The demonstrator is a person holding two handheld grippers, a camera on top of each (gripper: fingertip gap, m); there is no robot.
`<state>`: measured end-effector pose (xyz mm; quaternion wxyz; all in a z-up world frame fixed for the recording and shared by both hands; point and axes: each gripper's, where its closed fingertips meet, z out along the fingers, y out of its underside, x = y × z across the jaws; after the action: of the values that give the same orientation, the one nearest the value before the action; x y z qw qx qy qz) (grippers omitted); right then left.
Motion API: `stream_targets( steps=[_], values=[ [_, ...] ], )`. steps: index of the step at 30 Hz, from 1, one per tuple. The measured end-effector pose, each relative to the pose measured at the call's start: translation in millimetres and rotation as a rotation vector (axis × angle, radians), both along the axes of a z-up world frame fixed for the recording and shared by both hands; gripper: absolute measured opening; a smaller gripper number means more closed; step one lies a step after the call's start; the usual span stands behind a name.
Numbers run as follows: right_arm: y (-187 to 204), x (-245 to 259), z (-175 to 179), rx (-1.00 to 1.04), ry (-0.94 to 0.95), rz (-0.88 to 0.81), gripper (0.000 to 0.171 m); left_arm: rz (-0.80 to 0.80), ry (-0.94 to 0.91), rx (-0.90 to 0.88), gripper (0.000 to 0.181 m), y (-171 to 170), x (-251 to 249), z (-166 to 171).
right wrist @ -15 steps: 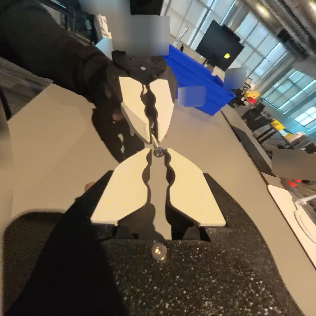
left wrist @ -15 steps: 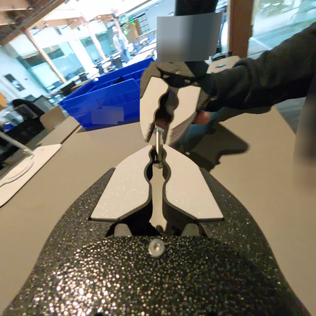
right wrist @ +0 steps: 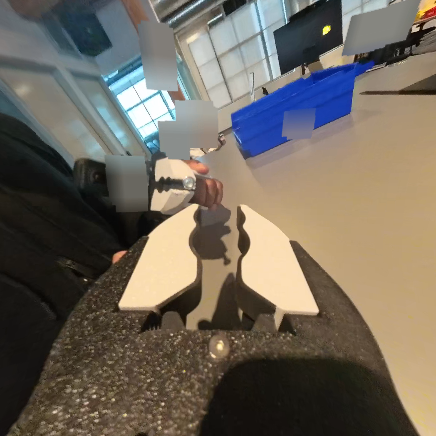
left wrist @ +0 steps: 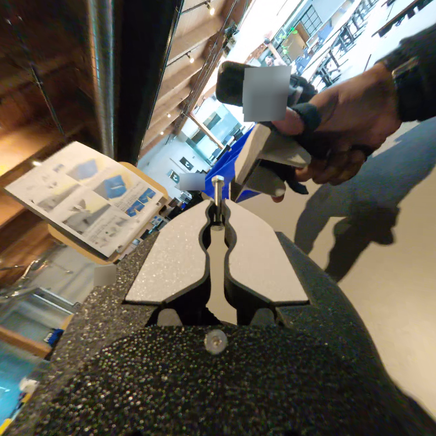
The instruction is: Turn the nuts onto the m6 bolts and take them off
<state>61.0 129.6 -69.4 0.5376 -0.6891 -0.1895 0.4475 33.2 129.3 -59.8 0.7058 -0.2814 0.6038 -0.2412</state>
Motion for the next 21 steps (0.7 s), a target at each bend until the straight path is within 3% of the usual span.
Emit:
stream_targets(
  steps=[7,14,15,16,19,21],
  values=[
    [-28.6,4.6,15.0,-0.078,-0.024,0.051,0.03,0.002,0.09,0.08,0.005,-18.9,18.8,-1.3],
    [-41.4,20.0,7.6,-0.139,-0.085,0.063,0.03,-0.027,0.183,0.147,0.006,-37.7,45.2,-5.5],
    [-45.2,21.3,5.8,-0.128,-0.106,0.077,0.024,-0.032,0.192,0.139,0.005,-40.7,48.9,-5.8],
    [-49.0,23.3,4.3,-0.107,-0.13,0.091,0.012,-0.045,0.202,0.122,0.006,-44.8,52.2,-6.6],
    [-57.8,32.6,-3.7,-0.042,-0.221,0.116,0.011,-0.093,0.256,-0.006,0.006,-54.3,61.2,-14.5],
    [-65.5,37.3,-9.0,0.053,-0.291,0.143,0.011,-0.173,0.301,-0.192,0.005,-63.2,65.6,-20.4]
  ],
)
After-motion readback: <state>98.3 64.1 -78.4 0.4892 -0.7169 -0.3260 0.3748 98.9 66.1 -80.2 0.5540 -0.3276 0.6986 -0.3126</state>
